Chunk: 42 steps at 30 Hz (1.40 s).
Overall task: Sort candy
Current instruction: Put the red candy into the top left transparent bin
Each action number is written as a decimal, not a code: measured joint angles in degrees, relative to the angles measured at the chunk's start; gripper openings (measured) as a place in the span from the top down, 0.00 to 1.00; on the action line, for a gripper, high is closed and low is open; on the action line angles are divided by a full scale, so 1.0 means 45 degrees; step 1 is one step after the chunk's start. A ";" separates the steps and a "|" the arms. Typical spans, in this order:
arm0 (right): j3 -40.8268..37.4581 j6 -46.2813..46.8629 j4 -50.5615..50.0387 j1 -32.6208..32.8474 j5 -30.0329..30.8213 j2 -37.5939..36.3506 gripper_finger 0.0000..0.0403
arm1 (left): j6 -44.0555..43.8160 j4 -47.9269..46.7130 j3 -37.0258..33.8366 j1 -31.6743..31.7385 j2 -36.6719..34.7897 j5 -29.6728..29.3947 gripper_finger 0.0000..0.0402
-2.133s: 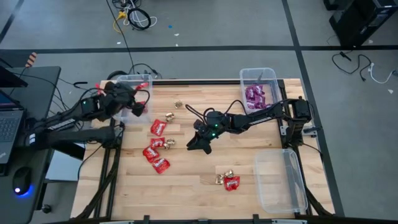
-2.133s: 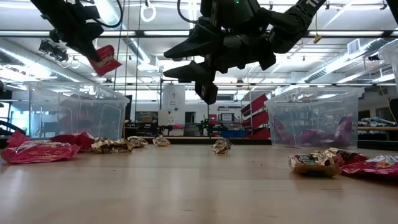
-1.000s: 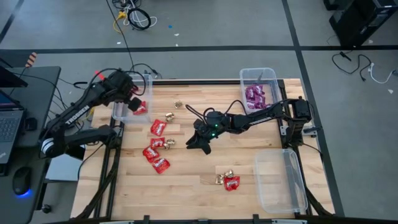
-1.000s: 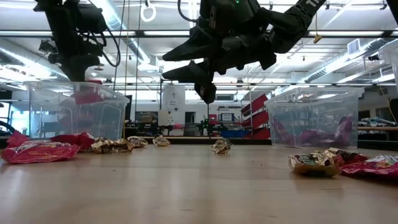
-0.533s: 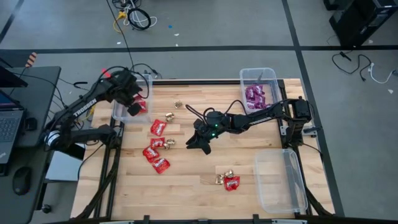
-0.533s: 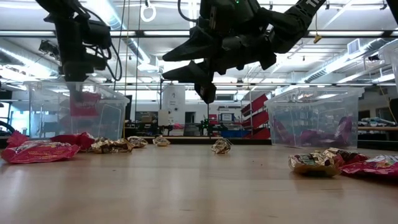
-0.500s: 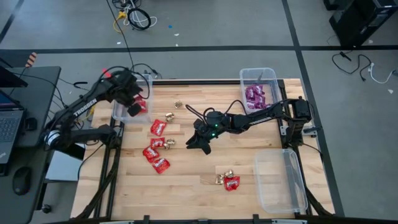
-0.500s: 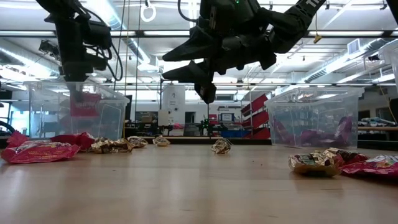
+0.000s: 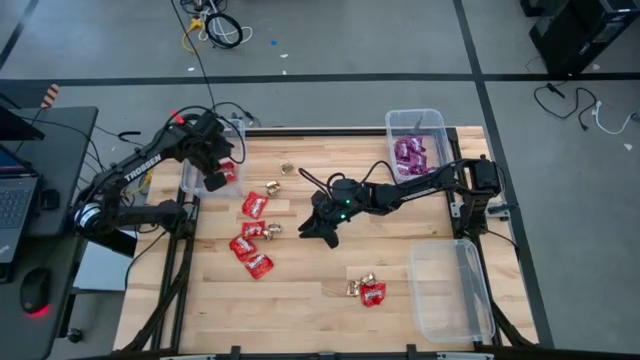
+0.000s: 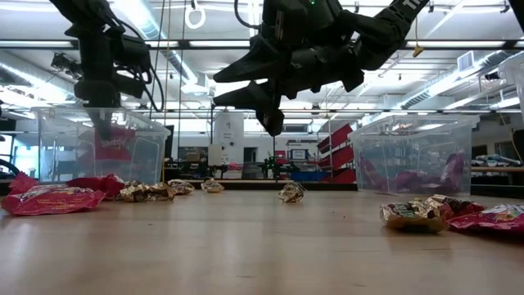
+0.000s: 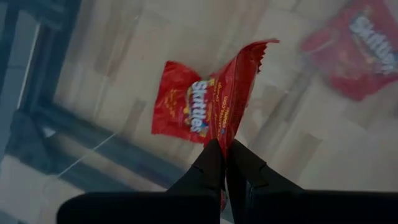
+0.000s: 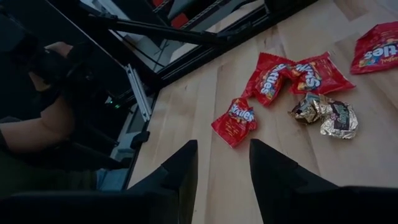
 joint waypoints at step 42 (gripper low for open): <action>0.0000 -0.0281 0.0000 0.0000 0.0039 0.0000 0.68 | 0.1118 0.0014 0.0000 0.0000 -0.0005 0.1242 0.95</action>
